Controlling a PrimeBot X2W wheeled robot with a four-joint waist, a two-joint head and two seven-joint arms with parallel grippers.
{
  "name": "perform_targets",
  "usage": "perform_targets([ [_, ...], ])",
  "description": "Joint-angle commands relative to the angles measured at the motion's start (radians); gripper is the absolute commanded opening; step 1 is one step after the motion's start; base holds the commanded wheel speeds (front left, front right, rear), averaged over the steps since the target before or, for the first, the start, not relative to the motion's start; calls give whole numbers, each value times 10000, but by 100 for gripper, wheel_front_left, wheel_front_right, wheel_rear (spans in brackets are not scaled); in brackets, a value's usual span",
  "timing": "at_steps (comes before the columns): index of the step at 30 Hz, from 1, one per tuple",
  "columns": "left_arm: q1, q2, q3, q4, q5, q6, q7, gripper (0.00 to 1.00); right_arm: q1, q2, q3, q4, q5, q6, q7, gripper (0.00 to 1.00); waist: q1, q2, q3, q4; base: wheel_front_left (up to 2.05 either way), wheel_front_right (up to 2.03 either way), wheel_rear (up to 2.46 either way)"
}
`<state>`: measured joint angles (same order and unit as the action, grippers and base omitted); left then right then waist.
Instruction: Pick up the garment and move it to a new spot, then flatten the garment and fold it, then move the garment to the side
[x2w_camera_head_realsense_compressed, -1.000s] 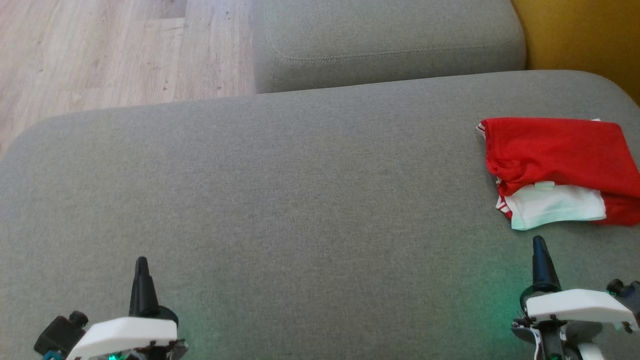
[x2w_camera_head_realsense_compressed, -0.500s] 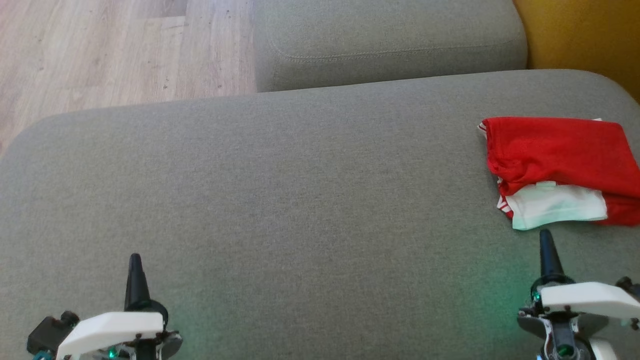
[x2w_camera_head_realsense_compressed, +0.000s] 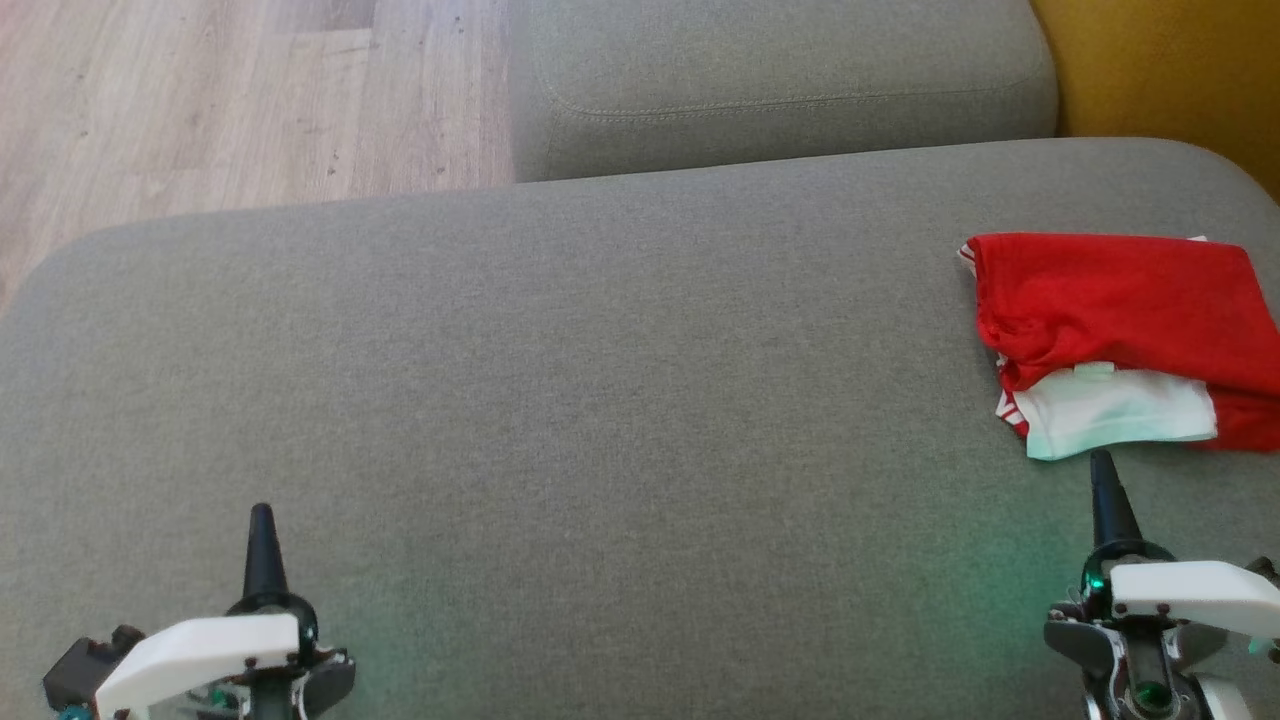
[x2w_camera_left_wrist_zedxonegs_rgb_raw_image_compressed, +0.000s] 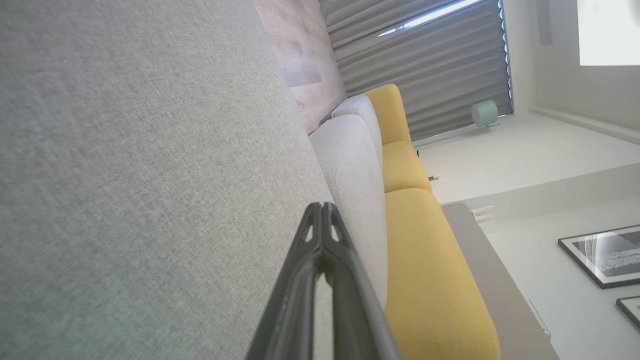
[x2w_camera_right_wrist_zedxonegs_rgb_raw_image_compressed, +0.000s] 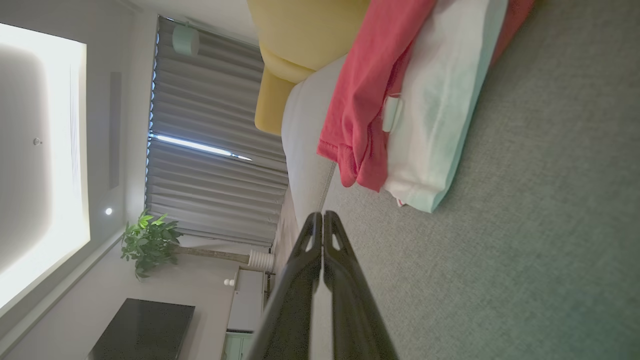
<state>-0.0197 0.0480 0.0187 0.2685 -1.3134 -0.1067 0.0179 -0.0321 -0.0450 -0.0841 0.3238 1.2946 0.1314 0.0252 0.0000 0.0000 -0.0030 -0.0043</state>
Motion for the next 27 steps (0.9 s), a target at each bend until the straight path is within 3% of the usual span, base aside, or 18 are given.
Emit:
perform_targets([
  [1,-578,63,359,-282,-274,-111,109,0,-583,-49,85,-410,317,-6,104,0,0,0,3,2,0,0,0],
  [27,-858,62,865,-236,-2792,-230,857,0,-746,-58,-272,-762,2931,-7,825,0,0,0,57,40,0,0,0],
])
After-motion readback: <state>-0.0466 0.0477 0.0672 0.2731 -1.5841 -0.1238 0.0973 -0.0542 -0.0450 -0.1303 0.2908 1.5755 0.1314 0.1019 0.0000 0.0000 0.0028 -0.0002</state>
